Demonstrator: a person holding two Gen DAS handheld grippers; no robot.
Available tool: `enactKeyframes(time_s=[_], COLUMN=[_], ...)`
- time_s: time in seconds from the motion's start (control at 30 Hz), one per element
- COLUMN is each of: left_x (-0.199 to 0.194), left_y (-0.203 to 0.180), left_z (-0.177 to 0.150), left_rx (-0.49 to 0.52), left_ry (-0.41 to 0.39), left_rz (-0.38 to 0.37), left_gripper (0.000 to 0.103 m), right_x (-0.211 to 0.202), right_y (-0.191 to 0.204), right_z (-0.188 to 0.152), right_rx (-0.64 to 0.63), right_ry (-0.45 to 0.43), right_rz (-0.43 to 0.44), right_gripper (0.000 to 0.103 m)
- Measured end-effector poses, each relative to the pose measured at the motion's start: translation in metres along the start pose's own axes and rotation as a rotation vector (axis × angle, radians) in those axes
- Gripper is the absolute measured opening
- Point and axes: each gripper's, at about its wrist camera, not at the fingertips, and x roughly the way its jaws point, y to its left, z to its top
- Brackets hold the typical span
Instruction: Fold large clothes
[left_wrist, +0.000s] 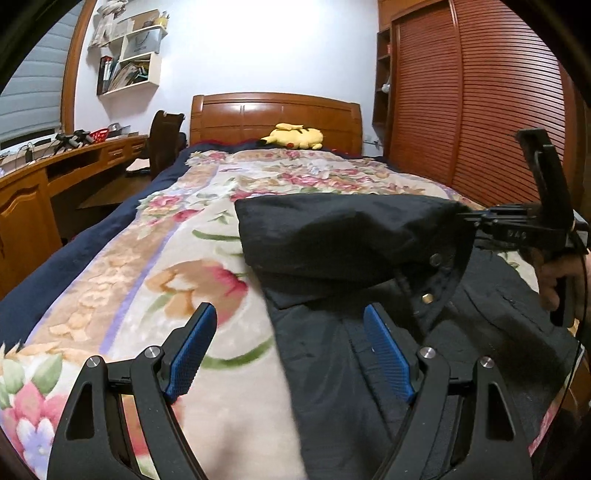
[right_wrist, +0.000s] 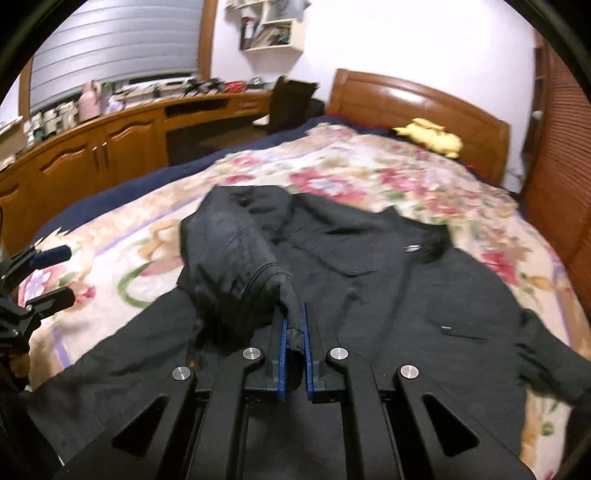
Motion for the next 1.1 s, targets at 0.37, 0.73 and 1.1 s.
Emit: enactKeyframes(time_s=[0.37,0.73,1.1], left_x=[-0.001,0.0,0.003], left_y=[-0.036,-0.058,-0.083], left_z=[0.005,0.007,0.009], left_rx=[0.024,0.031,0.051], left_ry=[-0.005,-0.008,-0.003], left_rz=[-0.071,-0.121,-0.138], left_gripper=[0.082,0.082,0.082], right_x=[-0.023,-0.015,-0.025], right_y=[-0.058,-0.091,-0.094], right_z=[-0.06,-0.057,-0.046], right_rx=[0.09,0.135,0.205], right_ry=[0.034,0.131,0.104], right_rz=[-0.136,-0.331,-0.403], right_gripper=[0.007,0.007,0.054])
